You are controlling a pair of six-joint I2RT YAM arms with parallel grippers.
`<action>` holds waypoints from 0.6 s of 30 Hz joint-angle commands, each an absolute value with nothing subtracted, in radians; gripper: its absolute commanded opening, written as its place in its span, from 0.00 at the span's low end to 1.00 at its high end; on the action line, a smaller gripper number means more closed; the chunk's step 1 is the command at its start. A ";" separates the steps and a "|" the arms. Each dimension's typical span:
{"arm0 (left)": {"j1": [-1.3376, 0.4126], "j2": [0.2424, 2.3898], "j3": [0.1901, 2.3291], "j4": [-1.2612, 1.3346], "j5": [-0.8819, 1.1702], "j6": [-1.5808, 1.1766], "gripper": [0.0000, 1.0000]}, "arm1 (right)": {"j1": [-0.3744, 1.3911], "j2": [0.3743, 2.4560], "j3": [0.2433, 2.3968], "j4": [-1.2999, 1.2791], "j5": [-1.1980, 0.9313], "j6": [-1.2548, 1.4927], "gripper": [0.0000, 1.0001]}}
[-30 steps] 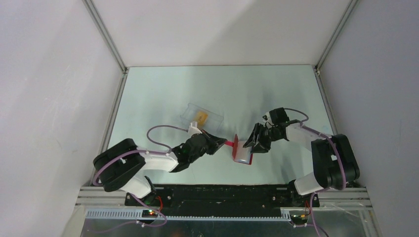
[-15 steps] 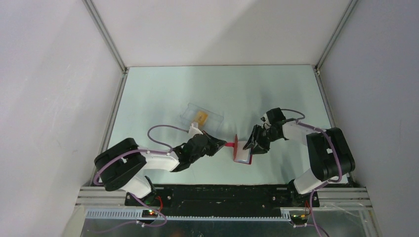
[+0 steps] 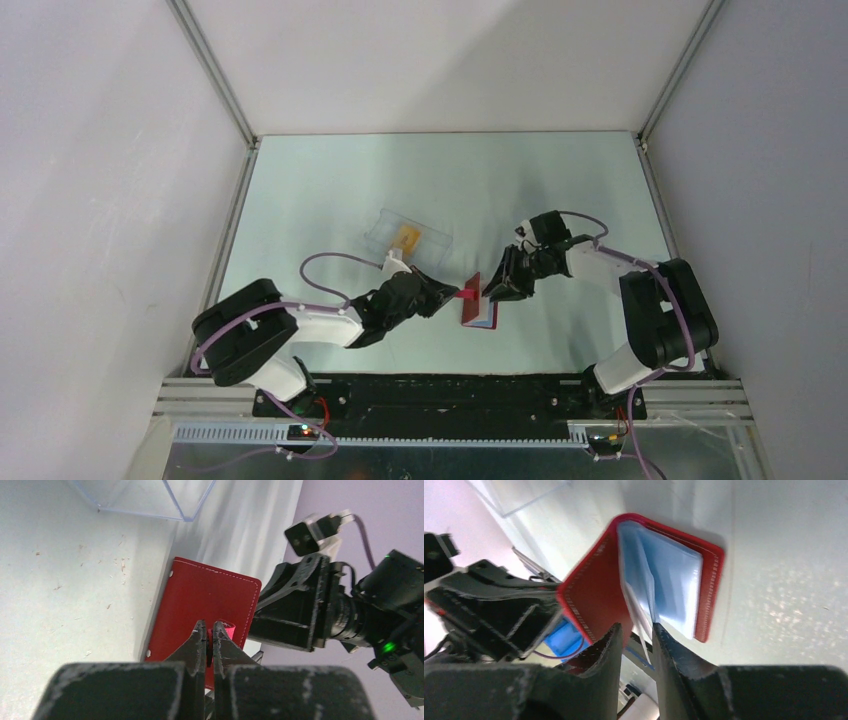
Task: Put the credit cards into the card holder
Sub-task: Place the card holder at the center of the board.
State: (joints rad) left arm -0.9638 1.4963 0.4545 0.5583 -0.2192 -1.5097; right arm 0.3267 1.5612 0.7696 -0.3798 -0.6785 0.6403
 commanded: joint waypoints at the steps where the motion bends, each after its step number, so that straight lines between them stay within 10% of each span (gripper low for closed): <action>1: -0.970 1.509 0.481 0.557 -0.214 -1.485 0.00 | 0.337 1.537 0.835 -0.322 -0.732 0.678 0.32; 18: -0.939 1.415 0.386 0.557 -0.192 -1.488 0.08 | 0.409 1.606 0.874 -0.229 -0.782 0.741 0.34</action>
State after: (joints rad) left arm -0.9508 1.4780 0.4263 0.5549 -0.1993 -1.5085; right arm 0.3851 1.6001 0.8425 -0.3027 -0.7238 0.6952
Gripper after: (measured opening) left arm 0.040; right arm 0.338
